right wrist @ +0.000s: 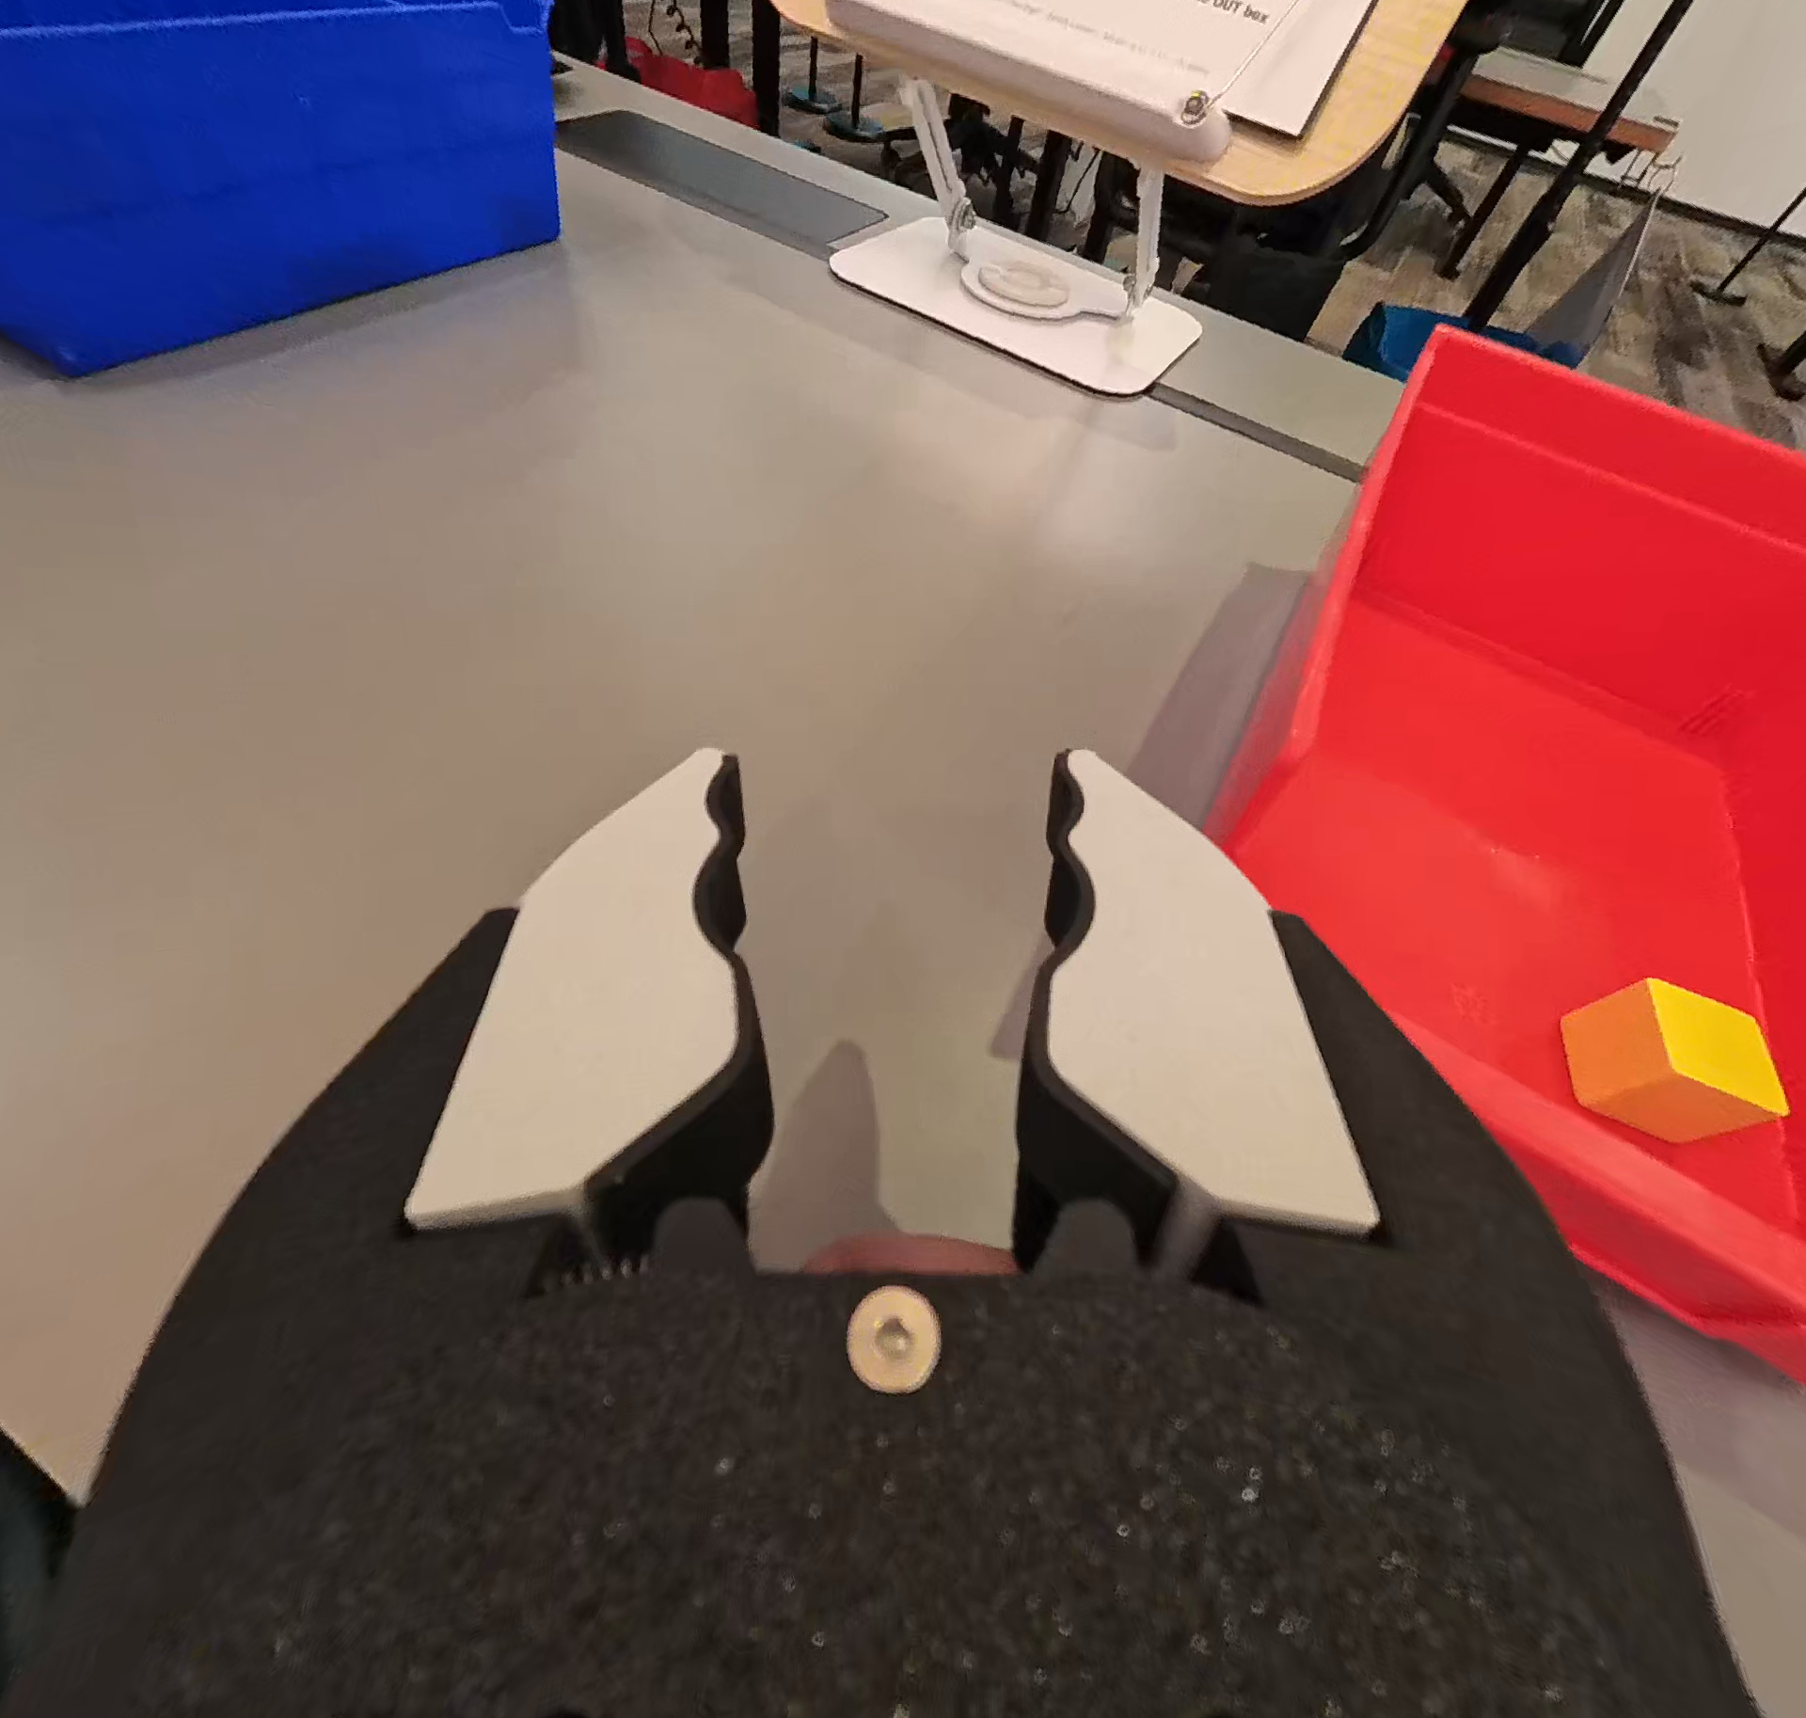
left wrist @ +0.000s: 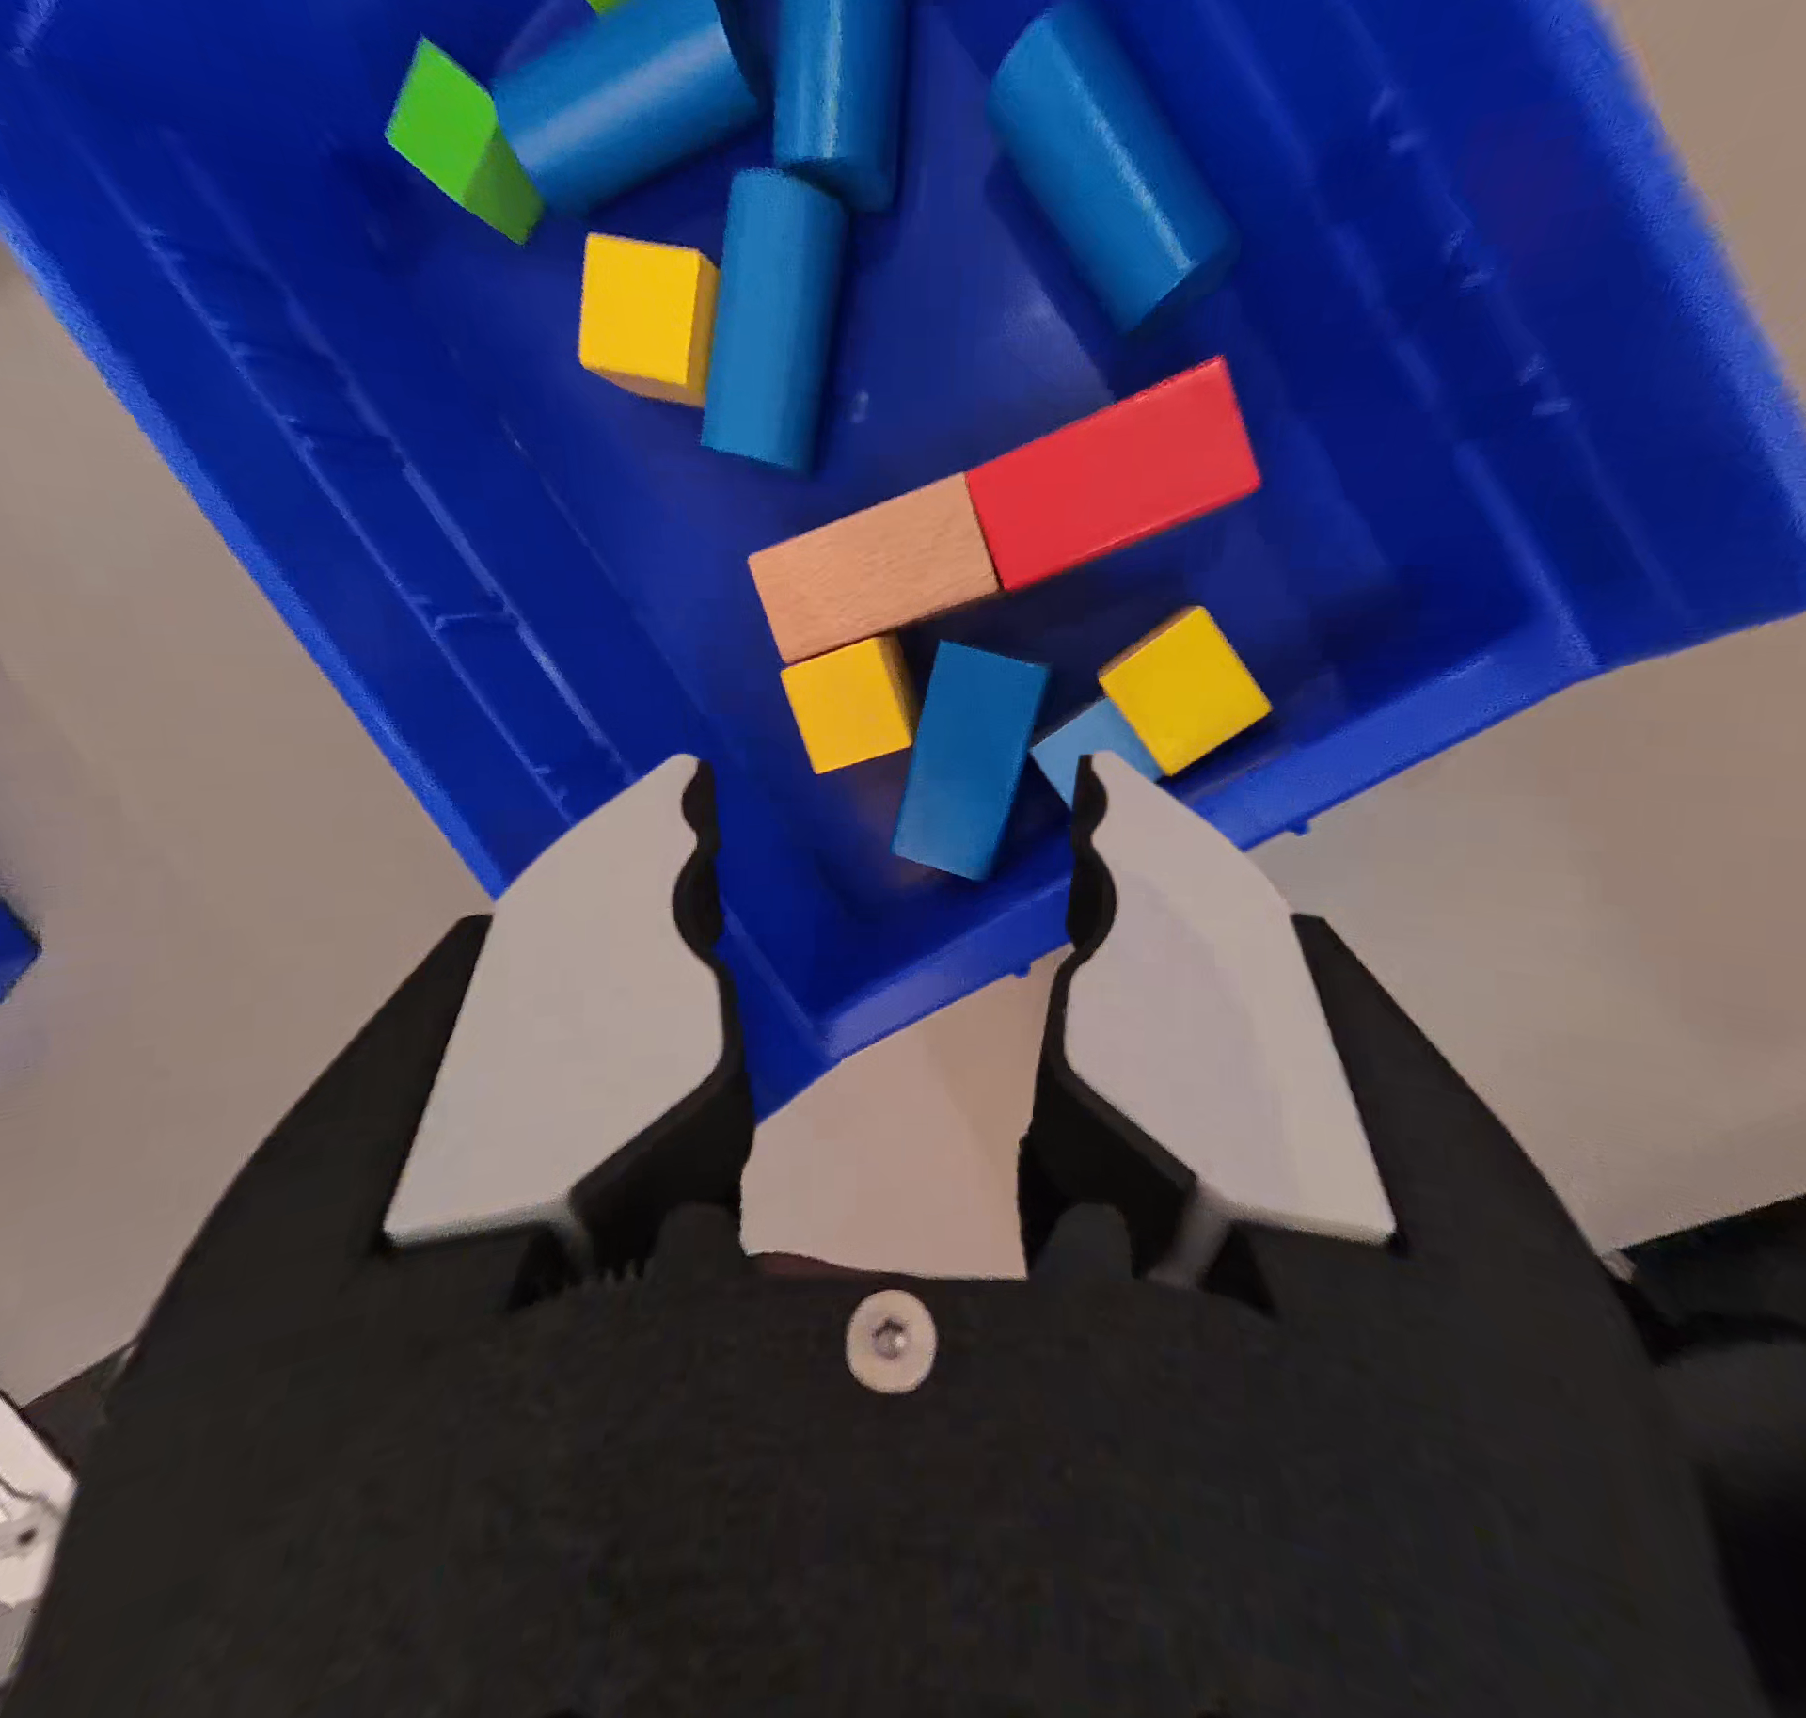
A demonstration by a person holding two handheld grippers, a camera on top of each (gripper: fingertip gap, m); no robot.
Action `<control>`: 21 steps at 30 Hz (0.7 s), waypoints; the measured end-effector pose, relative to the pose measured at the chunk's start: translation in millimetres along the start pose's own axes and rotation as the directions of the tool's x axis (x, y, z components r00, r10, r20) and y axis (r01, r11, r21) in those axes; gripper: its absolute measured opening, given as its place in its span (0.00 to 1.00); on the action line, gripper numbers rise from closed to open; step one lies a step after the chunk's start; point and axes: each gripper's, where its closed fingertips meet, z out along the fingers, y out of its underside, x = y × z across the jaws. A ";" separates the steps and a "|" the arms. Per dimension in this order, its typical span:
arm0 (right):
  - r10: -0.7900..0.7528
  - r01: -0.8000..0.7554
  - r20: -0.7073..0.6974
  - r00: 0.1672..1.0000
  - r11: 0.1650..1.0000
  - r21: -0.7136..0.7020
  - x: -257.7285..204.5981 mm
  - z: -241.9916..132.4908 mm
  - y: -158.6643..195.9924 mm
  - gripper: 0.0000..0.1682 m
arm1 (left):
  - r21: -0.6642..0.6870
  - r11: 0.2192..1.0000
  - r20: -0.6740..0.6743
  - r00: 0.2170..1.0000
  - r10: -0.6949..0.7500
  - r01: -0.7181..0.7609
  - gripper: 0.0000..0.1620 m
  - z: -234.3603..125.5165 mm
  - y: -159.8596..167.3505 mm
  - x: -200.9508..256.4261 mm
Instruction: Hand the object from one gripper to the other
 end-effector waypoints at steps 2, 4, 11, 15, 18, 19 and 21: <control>-0.007 0.007 -0.002 1.000 1.000 -0.019 1.1 1.5 4.8 0.35 | -0.067 0.996 -0.013 0.998 -0.068 0.067 0.39 13.4 3.5 -9.5; 0.005 -0.005 0.014 1.000 1.000 -0.030 -0.8 3.1 8.2 0.35 | -0.124 0.984 -0.034 0.991 -0.132 0.127 0.39 26.6 6.2 -14.3; -0.010 0.011 0.032 0.999 0.999 -0.048 -5.6 5.9 11.8 0.35 | -0.245 0.950 0.013 0.980 -0.198 0.195 0.30 58.3 15.5 -24.2; -0.017 0.019 0.041 0.999 0.998 -0.061 -8.3 7.4 15.7 0.35 | -0.281 0.935 -0.003 0.974 -0.228 0.218 0.22 68.8 20.9 -19.2; -0.022 0.025 0.049 0.999 0.997 -0.068 -10.8 8.3 17.0 0.35 | -0.284 0.931 0.019 0.972 -0.236 0.231 0.20 74.9 22.4 -20.2; -0.024 0.027 0.049 0.999 0.997 -0.068 -11.3 8.5 17.0 0.35 | -0.285 0.929 0.028 0.971 -0.238 0.236 0.20 75.2 22.4 -20.2; -0.026 0.030 0.051 0.998 0.997 -0.068 -12.3 9.0 16.8 0.35 | -0.288 0.927 0.038 0.970 -0.239 0.240 0.20 75.3 22.1 -19.7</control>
